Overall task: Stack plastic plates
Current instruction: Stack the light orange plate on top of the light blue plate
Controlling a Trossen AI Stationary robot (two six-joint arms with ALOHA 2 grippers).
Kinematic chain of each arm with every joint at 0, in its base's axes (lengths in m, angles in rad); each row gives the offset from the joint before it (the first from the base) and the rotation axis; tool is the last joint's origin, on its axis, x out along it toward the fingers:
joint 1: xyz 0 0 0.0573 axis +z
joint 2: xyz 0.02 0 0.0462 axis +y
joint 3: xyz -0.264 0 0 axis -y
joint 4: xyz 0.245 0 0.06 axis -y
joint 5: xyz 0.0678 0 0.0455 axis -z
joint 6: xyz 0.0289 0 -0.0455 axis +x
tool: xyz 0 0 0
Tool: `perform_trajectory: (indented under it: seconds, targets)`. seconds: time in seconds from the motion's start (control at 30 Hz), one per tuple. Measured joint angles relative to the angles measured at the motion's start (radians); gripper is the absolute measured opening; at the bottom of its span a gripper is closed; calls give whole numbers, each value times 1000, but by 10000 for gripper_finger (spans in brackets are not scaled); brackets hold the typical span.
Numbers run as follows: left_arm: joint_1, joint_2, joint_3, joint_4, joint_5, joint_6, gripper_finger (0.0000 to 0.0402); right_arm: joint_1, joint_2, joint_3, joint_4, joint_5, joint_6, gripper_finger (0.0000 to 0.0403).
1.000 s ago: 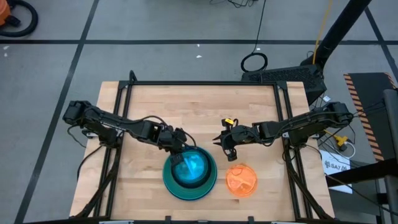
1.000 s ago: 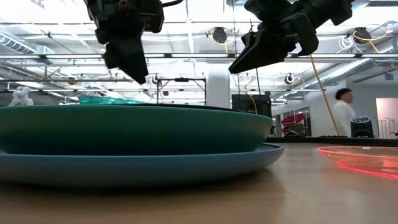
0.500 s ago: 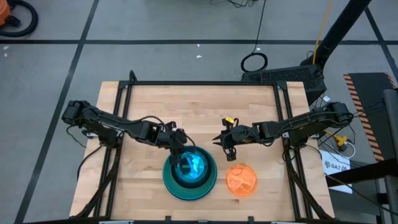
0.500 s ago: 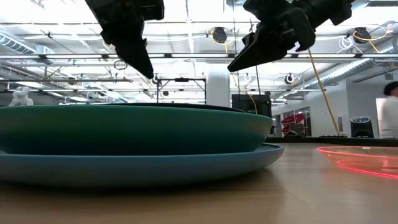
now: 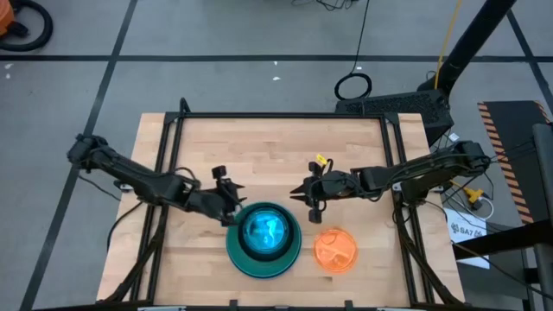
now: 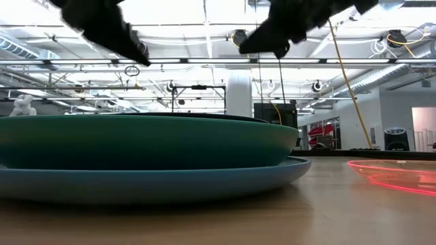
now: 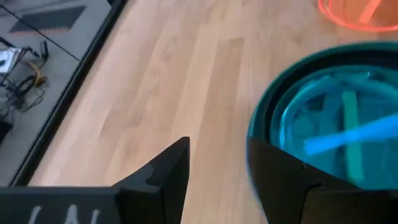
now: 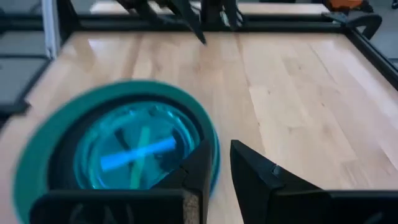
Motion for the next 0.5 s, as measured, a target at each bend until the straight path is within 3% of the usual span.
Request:
perform_trajectory:
  seconds: [0.17, 0.3, 0.5]
  targets:
    - [5, -152, -162, 119, -11, 147, 170, 22, 2, 77, -47, -1, 108, 54]
    - [24, -268, -214, 132, -80, 225, 170, 62, 9, 146, -135, -1, 224, 54]
    - [10, -479, -316, 243, -89, 277, 170, 145, 53, 243, -242, -2, 430, 54]
